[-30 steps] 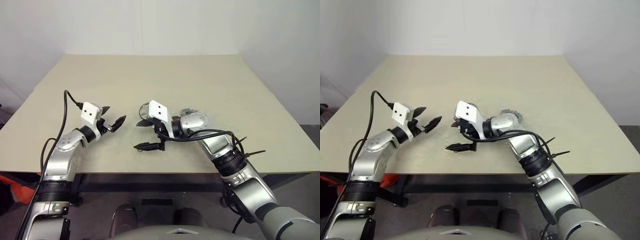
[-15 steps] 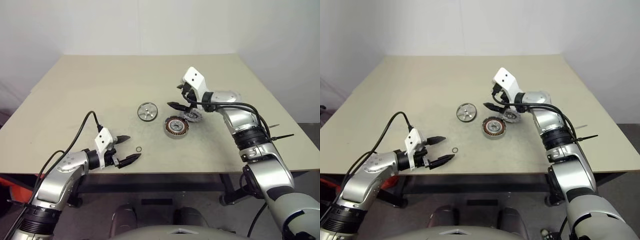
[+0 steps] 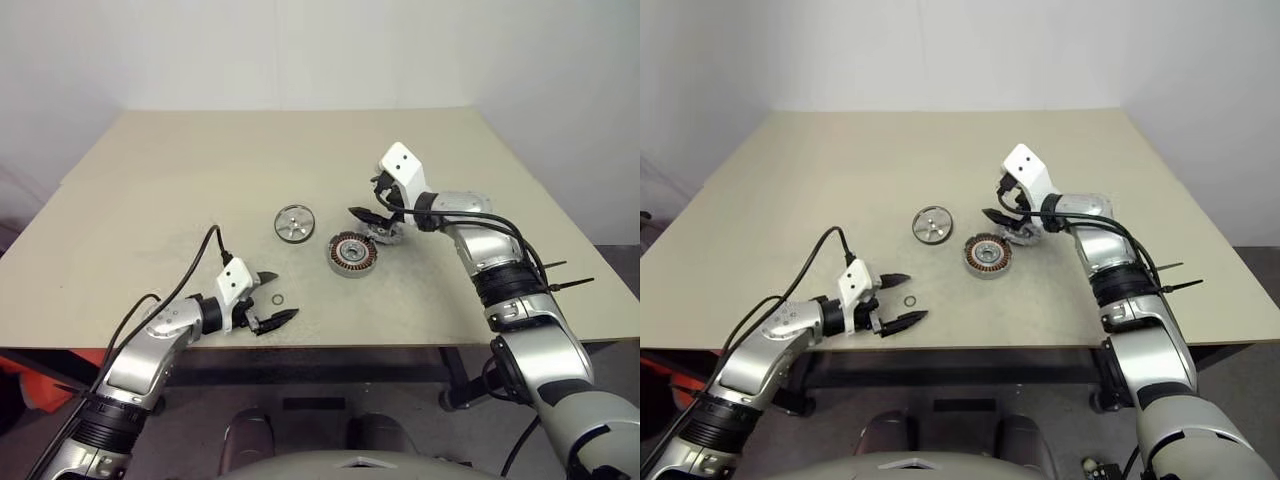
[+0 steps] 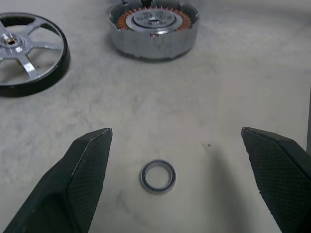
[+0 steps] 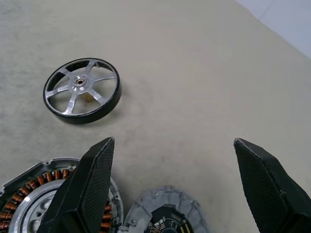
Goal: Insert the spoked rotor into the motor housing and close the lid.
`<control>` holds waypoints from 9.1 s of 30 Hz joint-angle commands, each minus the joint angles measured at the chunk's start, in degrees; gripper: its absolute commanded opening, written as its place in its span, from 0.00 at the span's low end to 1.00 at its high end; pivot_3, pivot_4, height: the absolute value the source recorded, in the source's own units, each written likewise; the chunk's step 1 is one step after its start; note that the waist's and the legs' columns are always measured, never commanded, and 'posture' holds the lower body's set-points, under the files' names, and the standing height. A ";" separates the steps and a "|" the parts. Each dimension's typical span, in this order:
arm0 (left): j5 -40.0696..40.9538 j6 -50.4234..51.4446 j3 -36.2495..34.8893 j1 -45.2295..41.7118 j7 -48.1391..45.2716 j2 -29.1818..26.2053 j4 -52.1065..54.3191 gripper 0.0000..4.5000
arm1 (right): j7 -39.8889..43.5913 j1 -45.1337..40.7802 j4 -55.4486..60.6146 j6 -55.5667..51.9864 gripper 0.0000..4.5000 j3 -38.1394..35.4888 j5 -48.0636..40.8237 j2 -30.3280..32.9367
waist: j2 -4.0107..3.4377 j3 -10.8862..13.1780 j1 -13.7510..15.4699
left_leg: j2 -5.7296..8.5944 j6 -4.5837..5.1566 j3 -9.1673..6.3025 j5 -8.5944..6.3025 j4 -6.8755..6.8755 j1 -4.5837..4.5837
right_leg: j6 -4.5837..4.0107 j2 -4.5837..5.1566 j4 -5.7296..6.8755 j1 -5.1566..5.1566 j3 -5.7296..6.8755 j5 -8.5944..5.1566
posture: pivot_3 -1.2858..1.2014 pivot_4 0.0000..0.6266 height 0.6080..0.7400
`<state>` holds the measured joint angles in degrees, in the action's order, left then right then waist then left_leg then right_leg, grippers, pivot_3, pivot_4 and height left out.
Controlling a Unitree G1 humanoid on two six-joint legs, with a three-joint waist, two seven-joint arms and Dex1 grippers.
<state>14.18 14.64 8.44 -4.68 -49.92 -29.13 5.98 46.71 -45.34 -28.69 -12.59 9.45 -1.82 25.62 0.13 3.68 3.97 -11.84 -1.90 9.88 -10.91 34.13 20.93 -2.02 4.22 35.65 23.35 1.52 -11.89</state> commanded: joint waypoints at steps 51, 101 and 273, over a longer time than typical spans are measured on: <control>-6.84 -10.92 -0.04 -0.49 3.50 0.91 -11.67 0.51 | 19.37 13.87 18.61 -5.09 0.98 -1.39 -12.15 6.04 | -0.08 -0.06 0.07 | -0.01 0.02 -0.03 -0.01 -0.04 -0.85 | 0.46 0.03 0.01 -0.52 -0.01 -0.27 | 0.52 0.00 1.00; -6.37 -15.77 5.21 -43.13 -14.32 16.61 -48.17 0.15 | 16.18 20.81 23.35 -1.45 0.98 -1.25 -7.23 11.02 | -0.06 -0.05 1.89 | 0.06 0.17 0.01 -0.10 -0.06 -0.02 | 0.02 0.17 -0.17 0.01 0.01 0.01 | 0.52 0.00 1.00; -6.11 -6.94 0.59 -21.48 -2.94 12.10 -20.26 0.51 | 7.38 16.58 19.09 -8.67 0.14 1.93 -3.24 5.46 | -0.08 0.02 2.93 | 0.09 0.00 0.06 0.01 -0.79 -0.14 | 0.05 0.24 -0.66 -0.04 0.17 0.05 | 0.52 0.00 1.00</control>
<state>7.66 8.71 9.18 -25.37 -53.21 -16.80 -15.08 54.10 -28.23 -10.45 -21.84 11.92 -5.03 30.84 0.04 3.70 6.90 -11.76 -1.90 9.94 -10.90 33.34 20.79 -1.96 4.46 34.99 23.31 1.69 -11.85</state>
